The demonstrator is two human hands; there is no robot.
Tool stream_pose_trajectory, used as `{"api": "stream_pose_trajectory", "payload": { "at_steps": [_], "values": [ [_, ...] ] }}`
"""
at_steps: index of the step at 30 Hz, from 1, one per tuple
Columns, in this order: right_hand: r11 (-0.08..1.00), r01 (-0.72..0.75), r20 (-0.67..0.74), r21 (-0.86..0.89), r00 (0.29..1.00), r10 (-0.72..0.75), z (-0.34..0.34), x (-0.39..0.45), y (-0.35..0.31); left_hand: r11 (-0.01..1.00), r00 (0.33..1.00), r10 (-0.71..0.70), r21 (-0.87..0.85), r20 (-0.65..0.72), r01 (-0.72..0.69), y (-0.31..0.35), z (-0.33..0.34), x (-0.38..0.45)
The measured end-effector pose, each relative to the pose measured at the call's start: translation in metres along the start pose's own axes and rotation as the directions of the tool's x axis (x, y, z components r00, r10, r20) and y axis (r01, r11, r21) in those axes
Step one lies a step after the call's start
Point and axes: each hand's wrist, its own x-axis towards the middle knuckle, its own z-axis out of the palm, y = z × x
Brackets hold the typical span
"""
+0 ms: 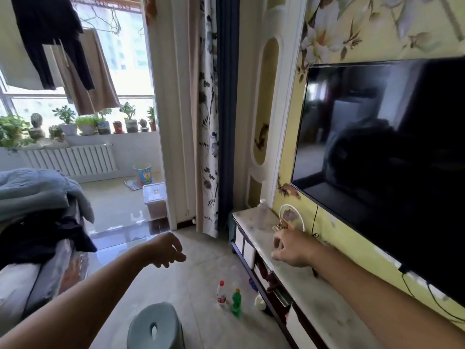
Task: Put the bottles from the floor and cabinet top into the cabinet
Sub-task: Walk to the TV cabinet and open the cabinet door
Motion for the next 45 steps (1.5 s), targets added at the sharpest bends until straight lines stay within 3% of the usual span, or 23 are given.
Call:
{"api": "stream_pose_trajectory", "payload": {
  "at_steps": [12,16,25,38,45],
  "values": [
    [1.0,0.009,0.049,-0.027,0.999,-0.008,-0.048,0.218,0.017,0.998,0.996,-0.05,0.05,0.072,0.046,0.051,-0.053,0.206],
    [1.0,-0.013,0.049,-0.026,0.999,0.014,-0.055,0.282,0.019,0.998,0.999,0.017,0.054,0.045,-0.019,0.065,-0.078,0.285],
    [0.995,-0.087,0.046,-0.038,0.995,0.089,-0.078,0.408,0.008,0.992,0.987,0.105,0.056,0.125,-0.113,0.103,-0.127,0.446],
    [0.991,-0.126,-0.012,0.036,0.992,0.127,-0.097,0.563,0.036,0.963,0.974,0.158,0.195,0.161,-0.189,0.146,-0.14,0.602],
    [0.985,-0.151,0.023,0.081,0.988,0.15,-0.099,0.625,0.065,0.905,0.953,0.263,0.304,0.152,-0.298,0.176,-0.131,0.663]
  ]
}}
